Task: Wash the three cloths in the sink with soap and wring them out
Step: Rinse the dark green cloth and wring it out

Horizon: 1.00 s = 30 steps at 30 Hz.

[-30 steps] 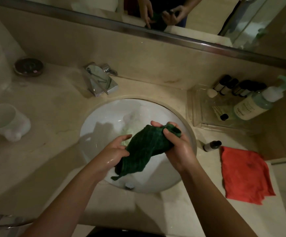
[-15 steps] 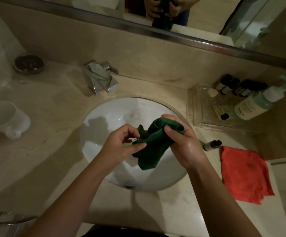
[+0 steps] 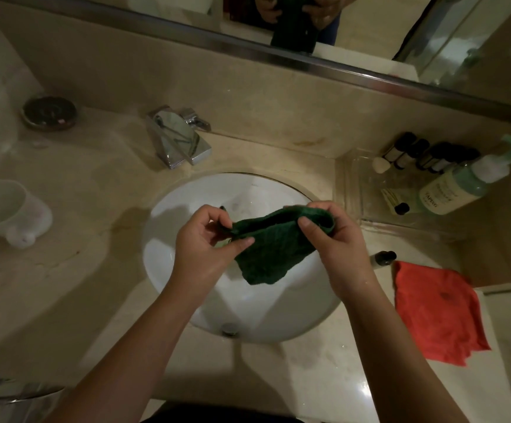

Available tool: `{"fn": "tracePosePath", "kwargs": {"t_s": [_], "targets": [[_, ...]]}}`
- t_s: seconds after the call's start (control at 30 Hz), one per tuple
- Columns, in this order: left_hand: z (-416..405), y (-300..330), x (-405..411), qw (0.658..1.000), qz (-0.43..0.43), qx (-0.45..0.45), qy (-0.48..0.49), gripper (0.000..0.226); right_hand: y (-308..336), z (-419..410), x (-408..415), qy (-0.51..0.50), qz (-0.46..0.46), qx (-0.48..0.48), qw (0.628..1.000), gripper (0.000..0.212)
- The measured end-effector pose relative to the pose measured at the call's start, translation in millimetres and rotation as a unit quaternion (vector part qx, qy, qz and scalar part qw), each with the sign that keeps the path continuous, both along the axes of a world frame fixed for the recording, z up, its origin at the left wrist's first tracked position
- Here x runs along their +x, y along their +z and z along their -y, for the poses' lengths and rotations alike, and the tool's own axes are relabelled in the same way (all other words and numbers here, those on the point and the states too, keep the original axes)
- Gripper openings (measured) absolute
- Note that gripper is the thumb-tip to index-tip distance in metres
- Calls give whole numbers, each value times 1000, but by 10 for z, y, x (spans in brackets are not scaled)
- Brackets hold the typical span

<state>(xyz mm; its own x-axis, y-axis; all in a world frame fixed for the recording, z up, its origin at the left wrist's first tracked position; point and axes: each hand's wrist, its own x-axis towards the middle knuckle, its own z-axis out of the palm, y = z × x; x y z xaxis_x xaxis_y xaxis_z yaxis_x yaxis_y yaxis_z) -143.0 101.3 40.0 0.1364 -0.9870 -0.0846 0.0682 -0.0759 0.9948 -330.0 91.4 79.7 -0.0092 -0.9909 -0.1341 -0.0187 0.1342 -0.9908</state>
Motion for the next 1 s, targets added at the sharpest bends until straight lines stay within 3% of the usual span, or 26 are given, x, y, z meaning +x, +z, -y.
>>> {"fn": "tracePosePath", "kwargs": {"t_s": [0.23, 0.4, 0.57, 0.63, 0.7, 0.8, 0.87, 0.93, 1.0], "targets": [[54, 87, -23, 997, 56, -50, 3, 47, -47, 15, -74, -21, -2, -14, 1000, 17], [86, 169, 30, 997, 37, -63, -34, 50, -11, 30, -122, -20, -8, -8, 1000, 32], [77, 232, 55, 996, 5, -52, -67, 55, -12, 30, -255, 101, -57, 29, 993, 60], [90, 226, 91, 997, -6, -48, -60, 55, -24, 20, -273, 113, -70, 28, 991, 50], [105, 229, 124, 997, -10, -53, -52, 56, -57, 19, -269, 62, -100, -1, 993, 34], [110, 249, 149, 997, -15, -67, -42, 55, -128, 24, -268, 19, -51, -15, 998, 18], [117, 265, 175, 997, -31, -68, -31, 55, -161, 12, -268, 38, 4, -22, 999, 16], [132, 264, 203, 996, -48, -66, -19, 55, -168, -11, -268, 82, 7, -51, 995, 9], [155, 267, 224, 996, -59, -65, -10, 55, -156, -37, -244, 114, 15, -69, 991, 14]]}}
